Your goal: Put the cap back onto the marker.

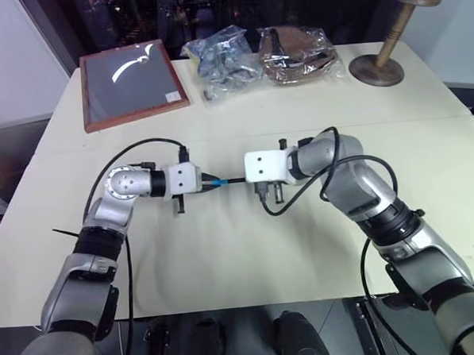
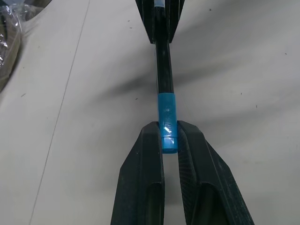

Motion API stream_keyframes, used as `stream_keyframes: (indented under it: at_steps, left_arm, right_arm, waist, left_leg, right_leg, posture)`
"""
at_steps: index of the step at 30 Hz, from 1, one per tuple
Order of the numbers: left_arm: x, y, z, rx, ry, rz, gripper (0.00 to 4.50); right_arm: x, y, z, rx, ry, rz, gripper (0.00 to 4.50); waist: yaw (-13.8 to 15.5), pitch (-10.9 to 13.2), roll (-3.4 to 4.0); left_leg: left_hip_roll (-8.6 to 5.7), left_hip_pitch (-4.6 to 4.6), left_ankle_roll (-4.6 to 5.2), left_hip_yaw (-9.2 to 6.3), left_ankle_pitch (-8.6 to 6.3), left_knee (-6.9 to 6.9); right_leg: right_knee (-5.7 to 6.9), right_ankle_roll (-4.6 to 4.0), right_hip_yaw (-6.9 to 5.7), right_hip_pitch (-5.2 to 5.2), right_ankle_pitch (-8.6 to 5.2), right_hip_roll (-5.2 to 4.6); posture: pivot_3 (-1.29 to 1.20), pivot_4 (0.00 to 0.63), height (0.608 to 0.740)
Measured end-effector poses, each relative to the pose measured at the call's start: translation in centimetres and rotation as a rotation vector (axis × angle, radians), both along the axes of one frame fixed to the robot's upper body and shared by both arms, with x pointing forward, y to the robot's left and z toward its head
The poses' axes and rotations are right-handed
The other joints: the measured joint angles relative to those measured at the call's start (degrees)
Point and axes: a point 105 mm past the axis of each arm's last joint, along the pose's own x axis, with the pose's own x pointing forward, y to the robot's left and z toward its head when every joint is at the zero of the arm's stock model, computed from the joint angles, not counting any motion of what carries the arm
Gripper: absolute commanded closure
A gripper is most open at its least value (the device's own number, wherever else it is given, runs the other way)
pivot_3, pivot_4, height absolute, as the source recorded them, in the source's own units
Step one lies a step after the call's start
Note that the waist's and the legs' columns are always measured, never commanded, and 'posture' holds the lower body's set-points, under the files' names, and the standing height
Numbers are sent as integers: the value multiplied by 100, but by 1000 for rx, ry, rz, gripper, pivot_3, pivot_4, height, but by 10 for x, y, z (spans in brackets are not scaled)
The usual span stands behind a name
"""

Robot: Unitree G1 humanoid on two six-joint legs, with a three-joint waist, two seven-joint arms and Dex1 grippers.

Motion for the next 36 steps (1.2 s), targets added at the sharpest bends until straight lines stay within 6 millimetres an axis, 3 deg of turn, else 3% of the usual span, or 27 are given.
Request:
stream_keyframes:
  at_steps: [11, 13, 16, 20, 28, 36]
  left_arm:
    - [-3, 2, 0, -37, 22, 33, 4500]
    - [-4, 2, 0, -44, 29, 43, 3501]
    - [-9, -16, 0, -60, 34, -5, 2022]
    - [-13, -10, -2, -50, 40, 10, 37]
    - [-27, 9, 2, -82, 67, 106, 37]
    - [-25, 10, 35, -222, 19, 256, 37]
  right_arm:
    - [0, 0, 1, -8, -18, 22, 4446]
    - [0, 0, 1, -9, -18, 25, 4500]
    - [-6, 22, 13, 30, -55, 131, 4500]
    - [-4, 18, 18, 18, -78, 134, 4500]
    - [6, -6, 21, 1, -85, 59, 4500]
    - [2, -49, 5, 53, 1, -112, 4500]
  waist:
    - [-2, 0, 0]
    - [-1, 0, 0]
    - [-6, -1, 1]
    - [-6, -1, 0]
    - [0, -1, 0]
    - [8, -1, 0]
  left_leg:
    - [0, 0, 0, 0, 0, 0]
    - [0, 0, 0, -1, 0, -1]
    - [0, 0, 0, 0, 0, 1]
    - [0, 0, 0, -1, 0, -1]
    - [0, 0, 0, -3, 0, -3]
    - [-2, 0, 0, -2, 0, -5]
  right_leg:
    - [0, 0, 1, 0, 0, 0]
    - [0, 0, 0, 0, 0, 0]
    - [0, 0, 1, 0, 0, 0]
    - [1, 0, 1, -1, 0, 0]
    - [1, 0, 2, 0, 0, 0]
    - [0, 0, 3, 8, 0, 0]
  posture:
    - [0, 150, 740]
    - [0, 150, 740]
    - [0, 150, 740]
    - [0, 150, 740]
    - [0, 150, 740]
    - [0, 150, 740]
